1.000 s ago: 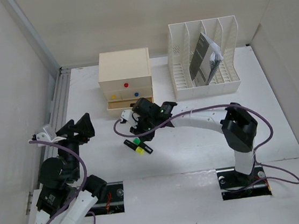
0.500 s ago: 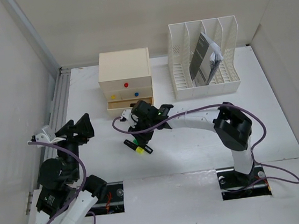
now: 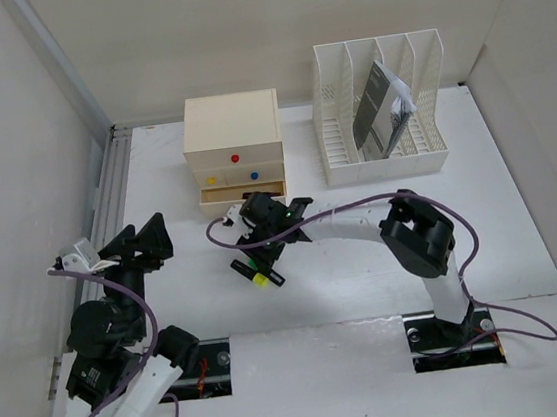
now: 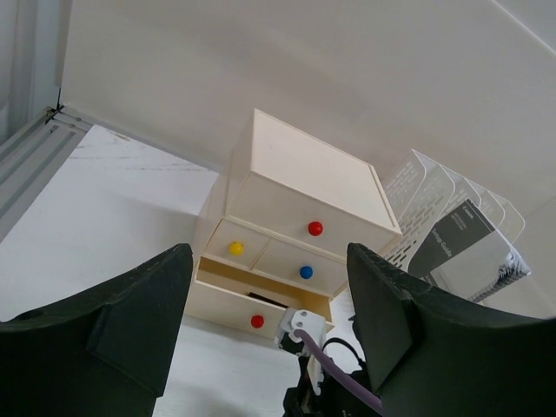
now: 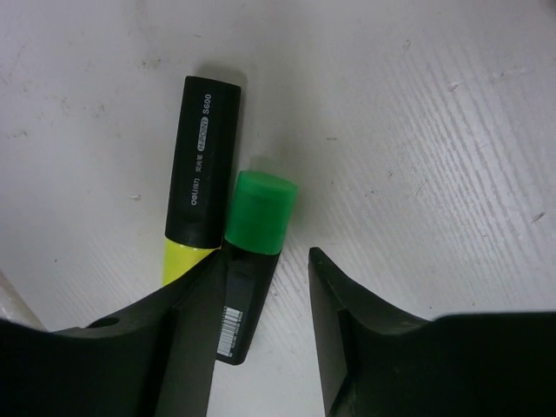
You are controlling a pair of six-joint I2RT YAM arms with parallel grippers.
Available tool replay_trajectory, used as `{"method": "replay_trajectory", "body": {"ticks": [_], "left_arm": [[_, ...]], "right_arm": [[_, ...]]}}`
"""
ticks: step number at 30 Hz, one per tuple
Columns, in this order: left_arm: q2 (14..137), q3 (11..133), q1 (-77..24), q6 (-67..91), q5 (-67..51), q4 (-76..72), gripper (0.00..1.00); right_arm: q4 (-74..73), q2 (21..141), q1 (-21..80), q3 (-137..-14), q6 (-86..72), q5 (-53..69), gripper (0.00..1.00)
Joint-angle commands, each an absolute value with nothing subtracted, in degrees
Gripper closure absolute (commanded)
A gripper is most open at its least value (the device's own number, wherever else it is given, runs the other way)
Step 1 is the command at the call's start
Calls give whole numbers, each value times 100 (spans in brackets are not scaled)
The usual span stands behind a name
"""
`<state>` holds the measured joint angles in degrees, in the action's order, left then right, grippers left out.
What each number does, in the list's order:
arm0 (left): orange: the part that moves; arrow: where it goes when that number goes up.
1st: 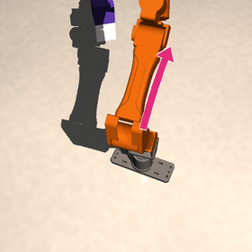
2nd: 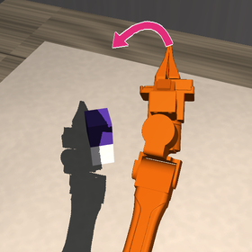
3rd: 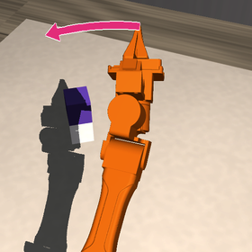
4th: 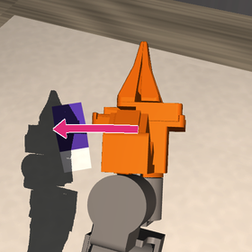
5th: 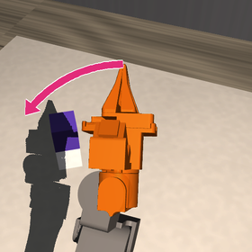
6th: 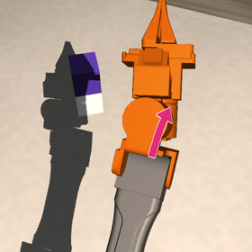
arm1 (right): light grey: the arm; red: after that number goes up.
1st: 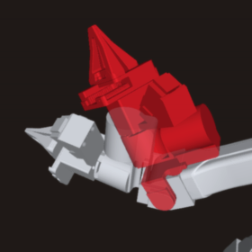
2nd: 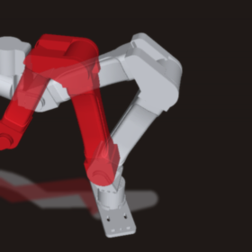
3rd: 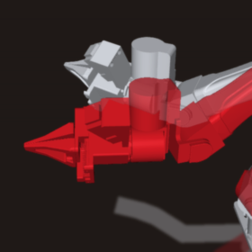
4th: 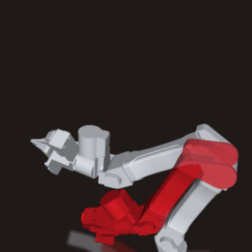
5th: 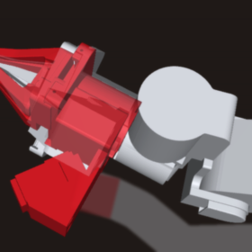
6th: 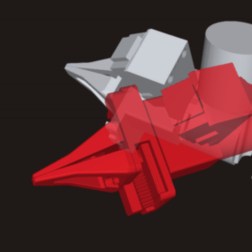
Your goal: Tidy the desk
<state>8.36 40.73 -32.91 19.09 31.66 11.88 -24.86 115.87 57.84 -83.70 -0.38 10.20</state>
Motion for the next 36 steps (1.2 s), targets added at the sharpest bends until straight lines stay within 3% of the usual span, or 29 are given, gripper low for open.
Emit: {"method": "replay_trajectory", "body": {"ticks": [1,3,14,21,24,28,36], "left_arm": [[765,4025,-3296,1863,3173,976,31],[765,4025,-3296,1863,3173,976,31],[659,4025,-3296,1863,3173,976,31],[606,4025,-3296,1863,3173,976,31],[606,4025,-3296,1863,3173,976,31],[606,4025,-3296,1863,3173,976,31],[606,4025,-3296,1863,3173,976,31]], "right_arm": [[-2276,11716,5897,-8622,-132,809,51],[-2276,11768,5897,-8622,-79,739,47],[-2276,11874,6126,-8622,-26,449,47],[-2338,11927,6381,-8622,141,-78,53],[-2399,11927,6434,-8569,307,-140,60],[-2461,11804,6434,-8692,614,-413,76],[-3155,11408,6259,-9816,2450,-153,80]]}}
